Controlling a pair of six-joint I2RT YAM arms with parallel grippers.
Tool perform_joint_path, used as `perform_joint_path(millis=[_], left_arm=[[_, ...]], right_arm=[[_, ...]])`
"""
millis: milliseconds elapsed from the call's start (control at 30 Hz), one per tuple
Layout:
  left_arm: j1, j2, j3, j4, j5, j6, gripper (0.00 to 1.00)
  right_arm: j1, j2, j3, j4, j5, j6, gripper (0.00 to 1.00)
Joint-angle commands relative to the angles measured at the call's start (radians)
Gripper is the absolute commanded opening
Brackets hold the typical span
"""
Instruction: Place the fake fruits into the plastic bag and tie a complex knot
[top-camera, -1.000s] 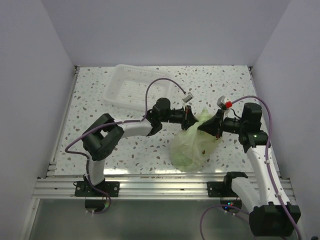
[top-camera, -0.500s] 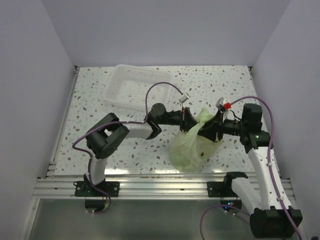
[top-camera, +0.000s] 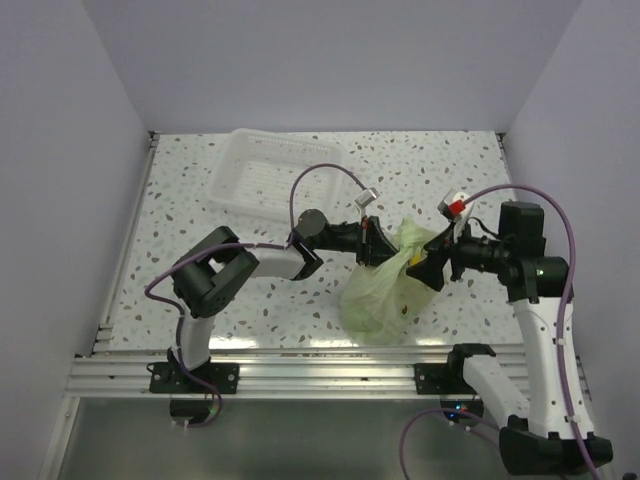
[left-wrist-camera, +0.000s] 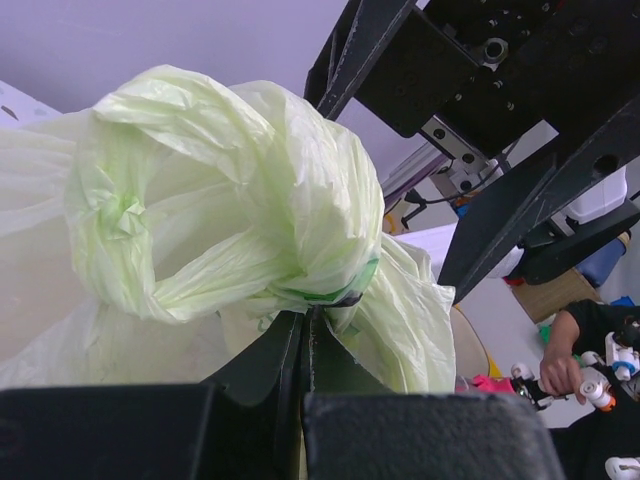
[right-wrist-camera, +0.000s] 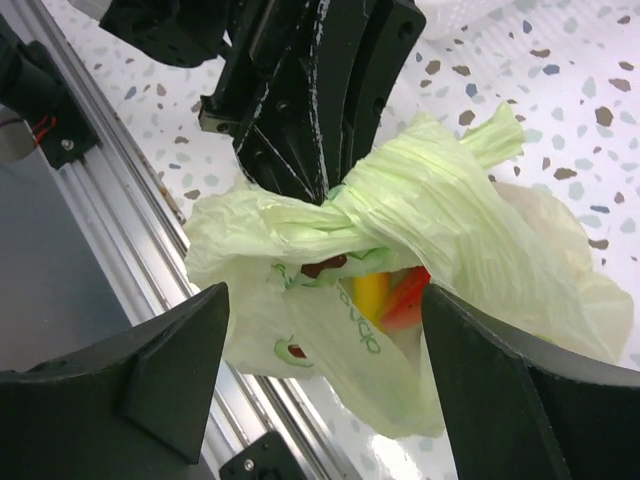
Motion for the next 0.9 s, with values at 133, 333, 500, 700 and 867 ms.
perform_joint_path(millis=[133,333,500,700,867], left_arm=[[-0.007,0.008,0.024,0.036,0.021,0.016,0.00],[-0.005,0.025,0.037,0.048,0.028,-0.005,0.00],[-0.004,0.026,0.029,0.053,0.022,-0.005,0.00],[0.000,0.025,0.030,0.054,0.021,-0.002,0.00],[0.000,0.040,0.046,0.051,0.028,-0.007,0.00]], right_arm=[[-0.007,0.049,0.134,-0.274,0.018,-0.140,0.70],[-0.006,0.147,0.215,-0.359,0.024,-0.170,0.29],[-0.017,0.216,0.244,-0.405,0.130,-0.284,0.18],[-0.034,0.173,0.248,-0.379,0.156,-0.256,0.36],[-0.034,0.145,0.312,-0.371,0.043,-0.241,0.30]])
